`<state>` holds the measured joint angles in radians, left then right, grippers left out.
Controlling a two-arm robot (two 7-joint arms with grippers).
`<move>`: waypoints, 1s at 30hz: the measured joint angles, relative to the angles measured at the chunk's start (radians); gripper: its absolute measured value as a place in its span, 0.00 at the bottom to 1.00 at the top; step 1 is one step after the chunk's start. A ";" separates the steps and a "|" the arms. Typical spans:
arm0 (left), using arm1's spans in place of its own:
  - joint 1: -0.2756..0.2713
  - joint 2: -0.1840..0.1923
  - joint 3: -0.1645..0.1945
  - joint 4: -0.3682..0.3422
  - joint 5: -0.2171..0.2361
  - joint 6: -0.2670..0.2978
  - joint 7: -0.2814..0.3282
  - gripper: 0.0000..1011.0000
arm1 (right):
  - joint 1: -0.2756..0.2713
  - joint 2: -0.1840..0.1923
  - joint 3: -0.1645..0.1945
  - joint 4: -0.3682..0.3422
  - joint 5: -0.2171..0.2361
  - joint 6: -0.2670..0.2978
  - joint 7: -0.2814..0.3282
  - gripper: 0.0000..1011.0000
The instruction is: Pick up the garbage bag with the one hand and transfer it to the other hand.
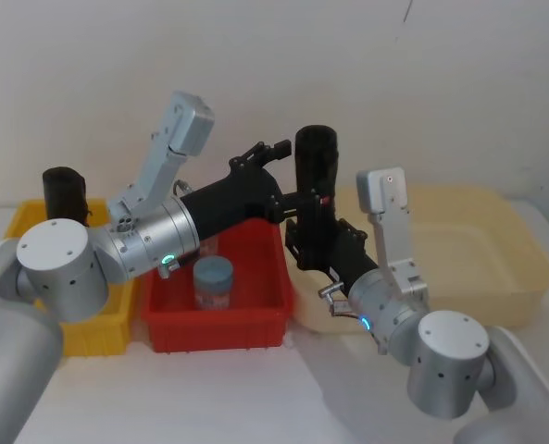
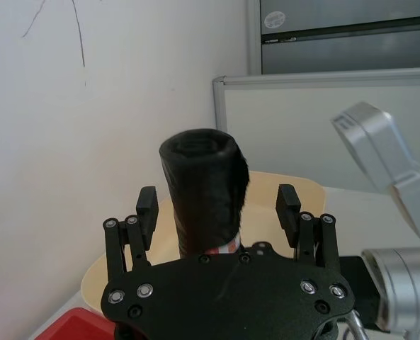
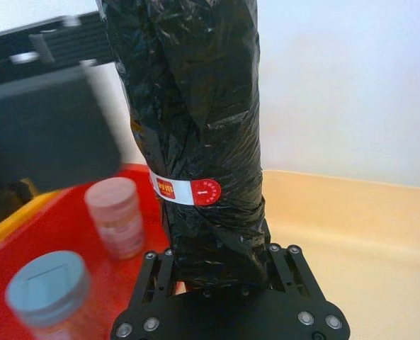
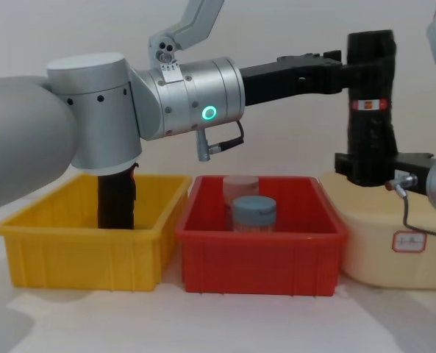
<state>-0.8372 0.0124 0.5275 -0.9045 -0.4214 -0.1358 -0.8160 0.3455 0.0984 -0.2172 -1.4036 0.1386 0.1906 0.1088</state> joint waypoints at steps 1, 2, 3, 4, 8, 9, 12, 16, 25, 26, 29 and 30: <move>0.000 0.000 0.000 0.000 0.000 0.000 0.000 0.99 | 0.007 -0.003 0.008 0.006 0.002 0.011 -0.006 0.53; 0.000 0.000 0.000 0.000 0.000 0.000 0.000 0.99 | 0.012 -0.006 0.014 0.011 0.003 0.017 -0.011 0.53; 0.000 0.000 0.000 0.000 0.000 0.000 0.000 0.99 | 0.016 -0.007 0.017 0.015 0.004 0.023 -0.014 0.53; 0.000 0.000 0.000 0.000 0.000 0.000 0.000 0.99 | 0.021 -0.008 0.022 0.020 0.005 0.028 -0.018 0.53; 0.000 0.000 0.000 0.000 0.000 0.000 0.000 0.99 | 0.049 -0.015 0.048 0.049 0.009 0.051 -0.039 0.53; 0.000 0.000 0.000 0.000 0.000 0.000 0.000 0.99 | 0.061 -0.017 0.058 0.063 0.011 0.060 -0.049 0.53; 0.000 0.000 0.000 0.000 0.000 0.000 0.000 0.99 | 0.089 -0.019 0.081 0.092 0.014 0.073 -0.065 0.53; 0.000 0.000 0.000 0.000 0.000 0.000 0.000 0.99 | 0.126 -0.019 0.113 0.133 0.018 0.084 -0.088 0.53; 0.000 0.000 0.000 0.000 0.000 0.000 0.000 0.99 | 0.204 0.002 0.184 0.213 0.022 0.097 -0.138 0.53; 0.000 0.000 0.000 0.000 0.000 0.000 0.000 0.99 | 0.208 0.004 0.189 0.217 0.021 0.098 -0.141 0.53; 0.000 0.000 0.000 0.000 0.000 0.000 0.000 0.99 | 0.222 0.014 0.207 0.227 0.020 0.101 -0.154 0.57; 0.000 0.000 0.000 0.000 0.000 0.000 0.000 0.99 | 0.224 0.016 0.211 0.228 0.019 0.102 -0.156 0.59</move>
<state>-0.8373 0.0124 0.5275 -0.9045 -0.4213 -0.1358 -0.8159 0.5697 0.1144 -0.0064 -1.1758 0.1575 0.2930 -0.0477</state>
